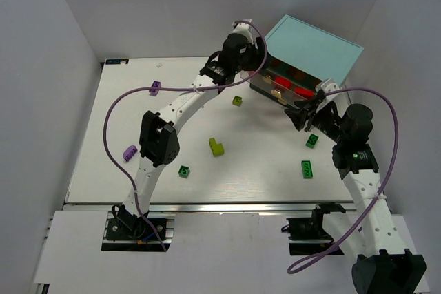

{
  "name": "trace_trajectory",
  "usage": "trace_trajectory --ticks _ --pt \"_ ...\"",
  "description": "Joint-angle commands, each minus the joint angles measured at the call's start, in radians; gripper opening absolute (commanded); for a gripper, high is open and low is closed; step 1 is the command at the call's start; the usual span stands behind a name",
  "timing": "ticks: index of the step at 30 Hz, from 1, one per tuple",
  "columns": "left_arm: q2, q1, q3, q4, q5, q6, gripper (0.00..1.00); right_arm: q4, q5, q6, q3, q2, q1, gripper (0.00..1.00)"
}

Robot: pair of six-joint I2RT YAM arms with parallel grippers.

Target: Sort the legos into containers by color

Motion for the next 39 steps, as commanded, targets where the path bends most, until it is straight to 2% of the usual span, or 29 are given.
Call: trace_trajectory --ticks 1,6,14,17,18,19,20,21,22,23,24,25,26,27,28,29,30,31,32,36,39 --pt "-0.046 -0.005 0.051 0.067 0.014 -0.019 0.75 -0.006 -0.099 -0.060 0.029 0.000 -0.009 0.54" --pt "-0.112 -0.005 0.063 0.095 0.017 -0.034 0.82 -0.031 -0.236 -0.161 0.012 -0.004 -0.012 0.65" --pt "-0.143 0.024 0.060 0.030 0.050 -0.033 0.83 -0.037 -0.268 -0.163 0.014 0.009 -0.034 0.65" --pt "-0.198 0.024 0.034 0.004 0.042 -0.010 0.64 -0.031 -0.313 -0.174 0.006 0.006 -0.040 0.65" --pt "-0.262 0.024 0.013 -0.014 0.036 0.019 0.56 -0.031 -0.352 -0.192 0.003 0.006 -0.044 0.65" --pt "-0.308 0.024 -0.019 -0.028 -0.010 0.035 0.34 -0.031 -0.371 -0.206 -0.008 0.005 -0.041 0.61" --pt "-0.363 0.024 -0.126 -0.036 -0.028 0.047 0.22 -0.029 -0.385 -0.224 -0.014 -0.001 -0.041 0.57" --pt "-0.428 0.024 -0.207 -0.028 -0.053 0.055 0.14 -0.026 -0.403 -0.239 -0.021 -0.003 -0.040 0.52" --pt "-0.582 0.024 -0.304 -0.008 -0.052 0.059 0.06 -0.022 -0.411 -0.271 -0.038 -0.003 -0.040 0.44" --pt "-0.664 0.024 -0.527 0.040 -0.055 0.062 0.05 -0.025 -0.419 -0.290 -0.041 0.003 -0.040 0.40" --pt "-0.751 0.024 -0.637 0.062 -0.064 0.065 0.05 -0.032 -0.419 -0.305 -0.041 0.008 -0.035 0.35" --pt "-0.911 0.024 -0.733 0.073 -0.099 0.070 0.05 -0.045 -0.413 -0.324 -0.040 0.016 -0.034 0.19" --pt "-0.986 0.024 -0.829 0.078 -0.114 0.075 0.05 -0.045 -0.394 -0.333 -0.029 0.031 -0.032 0.11" --pt "-1.050 0.024 -0.989 0.076 -0.124 0.078 0.08 -0.078 -0.382 -0.339 -0.023 0.039 -0.032 0.07" --pt "-1.112 0.024 -1.056 0.067 -0.151 0.084 0.11 -0.088 -0.368 -0.344 -0.017 0.043 -0.024 0.05" --pt "-1.208 0.024 -1.116 0.053 -0.160 0.087 0.28 -0.100 -0.350 -0.348 -0.008 0.051 -0.024 0.05" --pt "-1.244 0.024 -1.223 0.030 -0.164 0.093 0.37 -0.103 -0.321 -0.353 -0.005 0.052 -0.021 0.06" --pt "-1.276 0.024 -1.266 0.018 -0.177 0.098 0.48 -0.103 -0.301 -0.358 -0.002 0.052 -0.015 0.07" --pt "-1.321 0.024 -1.303 -0.006 -0.181 0.110 0.63 -0.108 -0.258 -0.364 0.003 0.049 -0.015 0.08" --pt "-1.370 0.024 -1.438 -0.022 -0.164 0.147 0.75 -0.161 -0.153 -0.419 0.024 0.060 0.012 0.13" --pt "-1.370 0.024 -1.474 -0.033 -0.128 0.188 0.80 -0.239 -0.054 -0.488 0.047 0.075 0.022 0.16"
